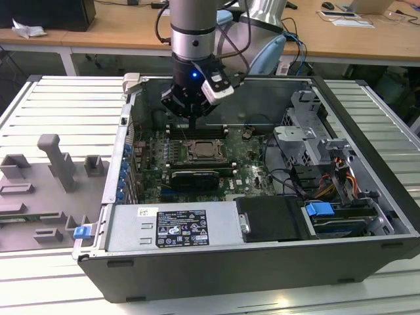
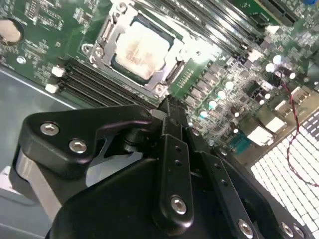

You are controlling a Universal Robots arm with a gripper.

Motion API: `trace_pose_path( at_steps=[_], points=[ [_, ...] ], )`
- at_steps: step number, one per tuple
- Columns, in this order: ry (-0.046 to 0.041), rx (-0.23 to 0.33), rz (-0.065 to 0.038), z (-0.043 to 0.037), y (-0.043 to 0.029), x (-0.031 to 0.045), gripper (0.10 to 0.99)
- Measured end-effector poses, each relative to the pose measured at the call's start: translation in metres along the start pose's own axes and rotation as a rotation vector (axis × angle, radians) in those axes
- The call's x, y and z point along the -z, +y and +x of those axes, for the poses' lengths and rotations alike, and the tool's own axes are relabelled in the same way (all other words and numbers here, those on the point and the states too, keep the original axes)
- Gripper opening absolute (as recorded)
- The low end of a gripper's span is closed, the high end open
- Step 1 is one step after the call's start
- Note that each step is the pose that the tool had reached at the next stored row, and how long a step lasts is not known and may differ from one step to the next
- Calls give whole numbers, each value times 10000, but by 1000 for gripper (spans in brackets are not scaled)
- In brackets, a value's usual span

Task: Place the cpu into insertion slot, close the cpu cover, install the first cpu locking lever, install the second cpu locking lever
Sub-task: 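Install the first cpu locking lever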

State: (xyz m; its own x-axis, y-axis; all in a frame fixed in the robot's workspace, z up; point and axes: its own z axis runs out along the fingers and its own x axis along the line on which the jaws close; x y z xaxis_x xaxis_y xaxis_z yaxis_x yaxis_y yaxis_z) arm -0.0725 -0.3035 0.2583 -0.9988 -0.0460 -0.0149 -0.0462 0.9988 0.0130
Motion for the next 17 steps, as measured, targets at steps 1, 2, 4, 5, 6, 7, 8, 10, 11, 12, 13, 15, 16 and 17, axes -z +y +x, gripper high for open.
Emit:
trace_pose_path(
  at_steps=[1, 2, 4, 5, 6, 7, 8, 10, 11, 12, 13, 15, 16, 17],
  points=[
    [0, 1, -6, 62, 3, 1, 106],
    [0, 1, -6, 85, 4, 1, 106],
    [0, 0, -7, 117, 5, 1, 106],
    [1, 2, -6, 137, 6, 2, 106],
    [0, 2, -6, 149, 7, 2, 106],
    [0, 2, -7, 163, 7, 2, 106],
    [0, 2, -7, 182, 8, 2, 106],
    [0, 1, -9, 248, 11, 3, 106],
    [1, 2, -9, 288, 13, 4, 106],
    [0, 1, -9, 314, 14, 5, 106],
    [0, 0, -10, 334, 15, 5, 106],
    [0, 2, -11, 360, 25, 4, 106],
    [0, 2, -11, 366, 33, 4, 106],
    [0, 3, -10, 375, 56, 4, 106]
  ],
)
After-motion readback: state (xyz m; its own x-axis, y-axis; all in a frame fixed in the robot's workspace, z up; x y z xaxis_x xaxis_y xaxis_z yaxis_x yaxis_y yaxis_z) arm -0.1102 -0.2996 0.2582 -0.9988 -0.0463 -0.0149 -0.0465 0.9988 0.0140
